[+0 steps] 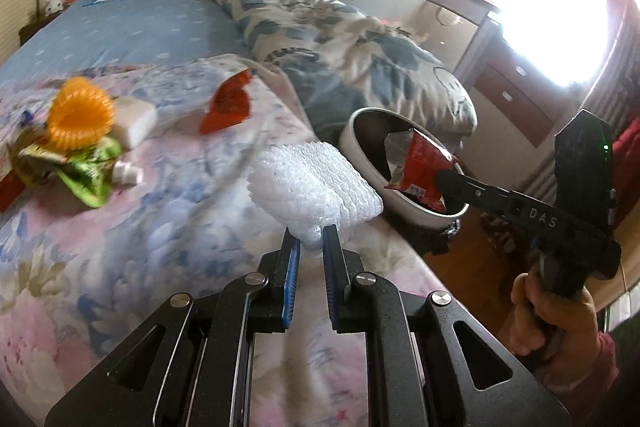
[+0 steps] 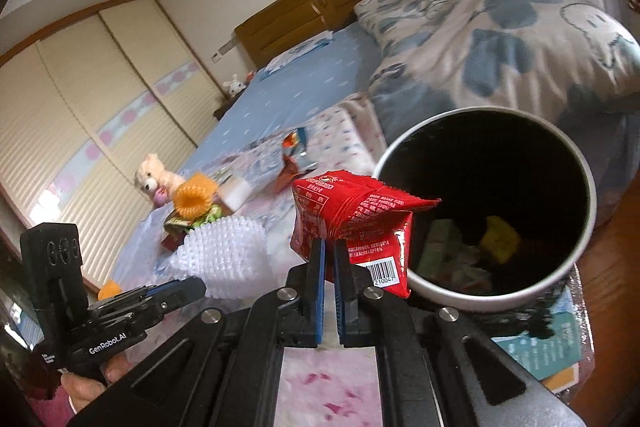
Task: Collect trash
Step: 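Carry the red chip bag and white mesh net with both tools over the bin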
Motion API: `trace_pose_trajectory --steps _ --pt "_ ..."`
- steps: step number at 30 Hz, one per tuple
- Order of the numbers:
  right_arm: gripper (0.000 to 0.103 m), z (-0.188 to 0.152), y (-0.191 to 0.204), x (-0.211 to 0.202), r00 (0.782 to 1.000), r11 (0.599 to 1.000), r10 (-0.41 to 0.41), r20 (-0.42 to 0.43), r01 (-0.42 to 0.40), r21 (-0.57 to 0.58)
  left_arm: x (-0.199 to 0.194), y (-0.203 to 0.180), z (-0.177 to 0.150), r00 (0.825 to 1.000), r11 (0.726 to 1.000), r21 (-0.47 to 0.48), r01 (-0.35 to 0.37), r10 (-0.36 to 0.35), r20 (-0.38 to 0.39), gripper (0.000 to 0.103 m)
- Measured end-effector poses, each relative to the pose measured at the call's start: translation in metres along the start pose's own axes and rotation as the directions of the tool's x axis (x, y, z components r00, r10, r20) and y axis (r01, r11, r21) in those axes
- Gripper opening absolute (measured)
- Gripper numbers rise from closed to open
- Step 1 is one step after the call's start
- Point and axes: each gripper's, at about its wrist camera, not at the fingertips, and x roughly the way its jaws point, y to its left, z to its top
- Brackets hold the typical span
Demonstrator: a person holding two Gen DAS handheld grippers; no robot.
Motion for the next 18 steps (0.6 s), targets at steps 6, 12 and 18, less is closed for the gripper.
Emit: trace_pose_trajectory --steps 6,12,18 --pt "0.004 0.004 -0.025 -0.016 0.999 0.999 -0.036 0.028 0.035 0.034 0.011 -0.025 0.009 1.000 0.999 0.043 0.021 -0.021 -0.005 0.011" --pt "0.004 0.006 -0.040 -0.023 0.998 0.997 -0.056 0.040 0.053 0.056 0.026 -0.046 0.019 0.999 0.997 0.073 0.039 -0.038 -0.014 0.011" --pt "0.004 0.009 -0.058 -0.028 0.996 0.994 -0.070 0.047 0.066 0.084 0.038 -0.064 0.029 0.998 0.993 0.106 0.052 -0.050 -0.023 0.011"
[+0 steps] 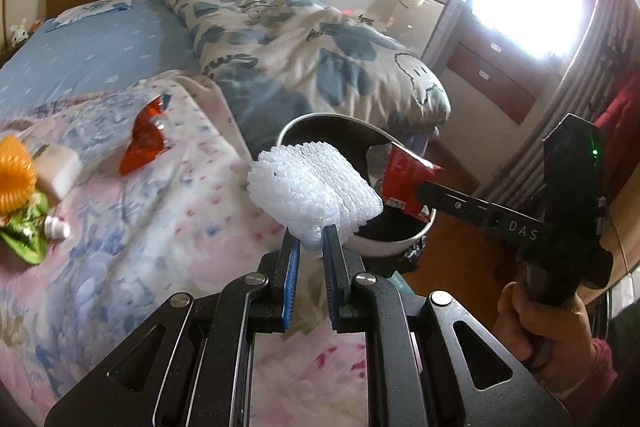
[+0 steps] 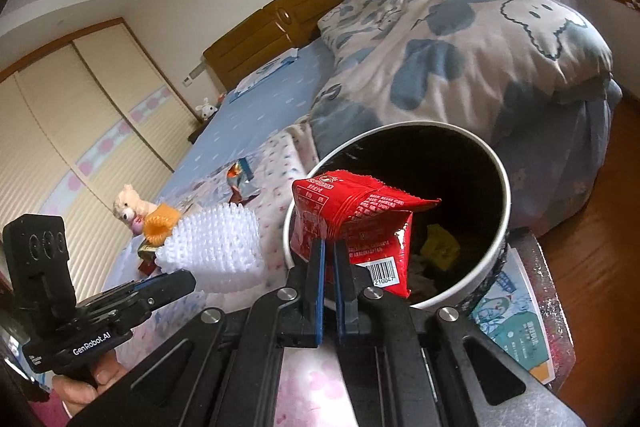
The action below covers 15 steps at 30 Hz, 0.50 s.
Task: Collect trash
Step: 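Carry the red chip bag and white mesh net with both tools over the bin, then open both tools to drop the chip bag and mesh net into the bin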
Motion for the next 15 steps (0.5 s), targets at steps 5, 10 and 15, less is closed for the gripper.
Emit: trace_pose_trajectory --steps 5,10,15 --pt "0.004 0.005 -0.009 0.000 1.000 1.000 -0.008 0.000 0.008 0.011 0.014 -0.009 0.009 1.000 1.000 0.015 0.008 -0.007 -0.015 0.011" --pt "0.004 0.009 -0.018 0.002 1.000 1.000 -0.014 0.002 0.014 0.021 0.024 -0.019 0.015 1.000 0.999 0.033 0.011 -0.010 -0.023 0.011" --pt "0.004 0.012 -0.025 0.006 1.000 0.999 -0.018 -0.004 0.019 0.032 0.035 -0.024 0.019 0.999 0.999 0.044 0.012 -0.010 -0.037 0.011"
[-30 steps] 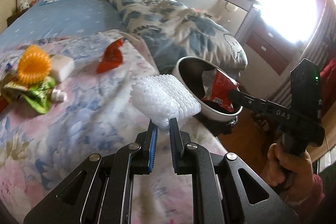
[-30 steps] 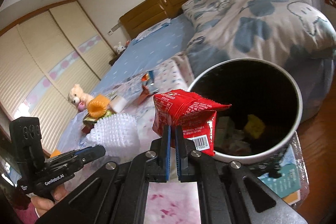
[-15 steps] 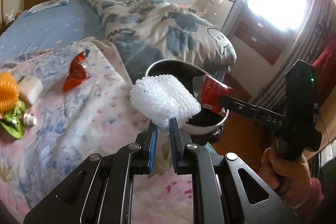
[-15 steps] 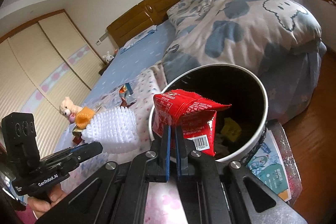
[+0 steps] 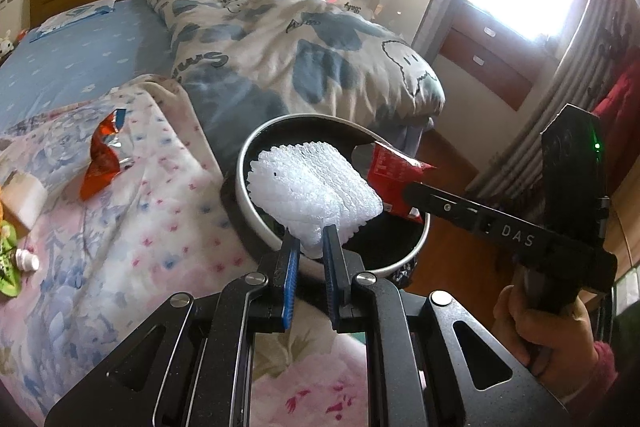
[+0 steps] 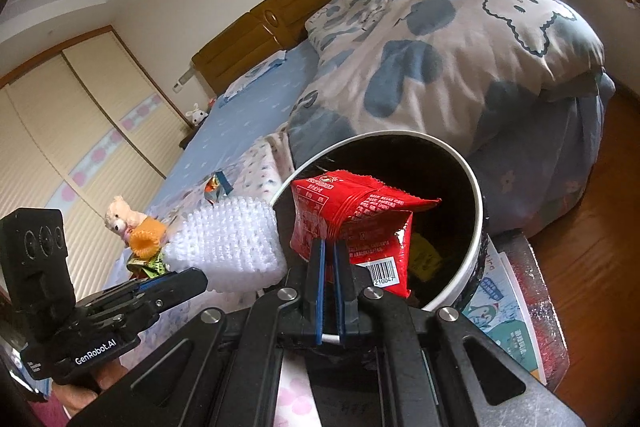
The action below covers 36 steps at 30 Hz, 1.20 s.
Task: Collect trash
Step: 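Open both tools to drop the chip bag and mesh net into the bin, then move both open tools back over the bed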
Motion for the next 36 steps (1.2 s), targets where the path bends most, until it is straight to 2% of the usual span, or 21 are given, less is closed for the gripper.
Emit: trace_pose_trajectory --steps 11,15,18,19,21,24,28,30,32,36 --pt "0.004 0.009 -0.010 0.010 1.000 1.000 -0.008 -0.015 0.008 0.009 0.024 -0.002 0.009 0.999 1.000 0.009 -0.005 0.006 -0.048 0.013" --pt "0.009 0.010 -0.012 0.014 0.999 1.000 -0.019 -0.028 0.019 0.011 0.027 0.001 0.009 0.998 1.000 -0.007 -0.009 0.009 -0.058 0.033" --pt "0.011 0.011 -0.014 0.016 0.999 0.999 -0.032 -0.036 0.032 0.008 0.027 0.004 0.007 0.998 1.000 -0.020 -0.010 0.009 -0.058 0.043" --pt "0.014 0.011 -0.015 0.016 0.999 0.999 -0.034 -0.036 0.035 0.016 0.026 0.006 0.006 0.998 1.000 -0.024 -0.011 0.010 -0.057 0.044" --pt "0.030 0.010 -0.016 0.016 0.999 0.999 -0.034 -0.031 0.035 0.021 0.023 0.010 0.002 0.999 0.999 -0.034 -0.012 0.010 -0.053 0.047" --pt "0.042 0.008 -0.014 0.013 0.999 0.999 -0.031 -0.021 0.031 0.022 0.017 0.017 -0.005 0.998 0.998 -0.049 -0.026 0.023 -0.051 0.053" --pt "0.058 0.004 -0.004 0.011 1.000 1.000 -0.022 -0.006 0.022 0.018 0.006 0.031 -0.019 0.998 0.996 -0.087 -0.037 0.032 -0.050 0.053" --pt "0.069 0.002 0.004 0.010 1.000 1.000 -0.015 0.000 0.015 0.009 -0.001 0.041 -0.027 0.998 0.992 -0.117 -0.047 0.041 -0.049 0.053" --pt "0.074 -0.002 0.013 0.010 1.000 1.000 -0.002 0.005 0.002 0.001 -0.008 0.050 -0.035 0.998 0.988 -0.143 -0.054 0.047 -0.047 0.053" --pt "0.076 -0.008 0.033 0.013 1.000 1.000 0.014 0.006 -0.014 -0.025 -0.024 0.067 -0.048 0.996 0.980 -0.176 -0.088 0.083 -0.036 0.053"
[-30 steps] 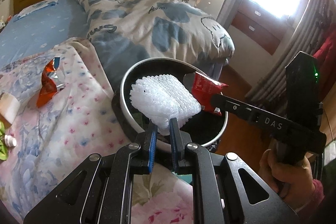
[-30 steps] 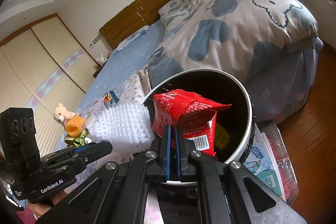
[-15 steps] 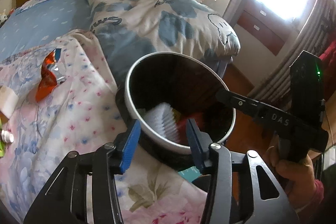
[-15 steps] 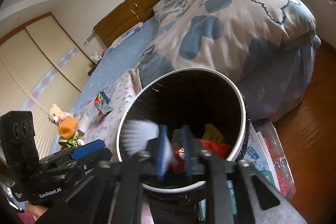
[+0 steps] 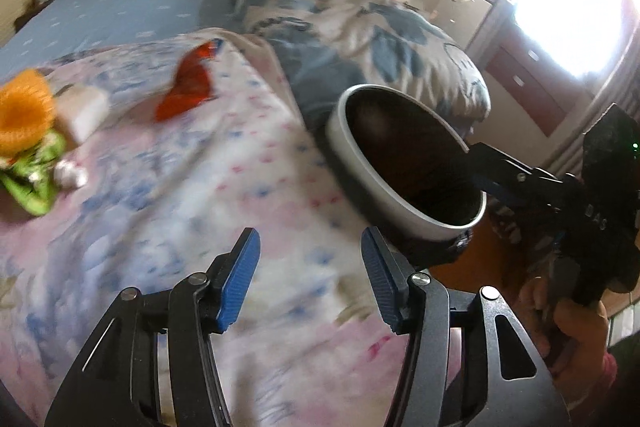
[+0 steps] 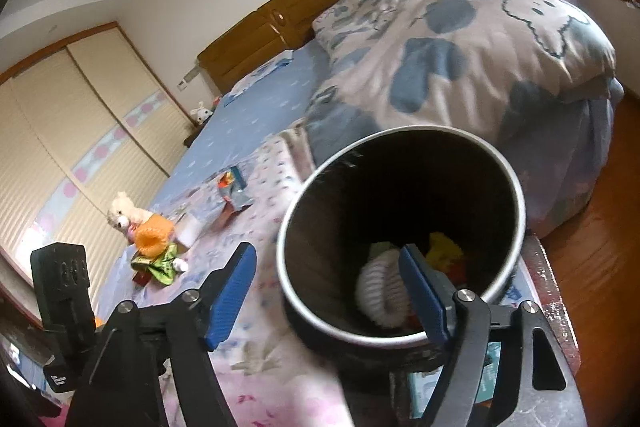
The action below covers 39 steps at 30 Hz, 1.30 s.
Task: Collect trash
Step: 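Move both open tools back over the bed, then grasp the yellow-green snack bag with the left tool while the right tool grasps the orange chip bag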
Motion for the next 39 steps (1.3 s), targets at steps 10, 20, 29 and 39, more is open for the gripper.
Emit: trace_pose_trajectory --steps 10,20,29,39 --pt "0.077 -0.017 0.047 0.020 0.998 0.997 0.058 -0.036 -0.060 -0.043 -0.030 0.060 -0.020 0.997 0.990 -0.124 -0.061 0.065 0.028 0.055" --pt "0.078 -0.030 0.082 0.044 0.992 0.992 0.088 -0.087 -0.095 -0.079 -0.048 0.109 -0.035 0.992 0.969 -0.218 -0.113 0.123 0.035 0.055" --pt "0.079 -0.035 0.104 0.066 0.988 0.988 0.098 -0.122 -0.111 -0.105 -0.057 0.142 -0.039 0.985 0.945 -0.290 -0.151 0.168 0.034 0.055" --pt "0.079 -0.028 0.119 0.096 0.985 0.984 0.102 -0.141 -0.121 -0.131 -0.054 0.170 -0.029 0.979 0.909 -0.378 -0.175 0.201 0.030 0.066"
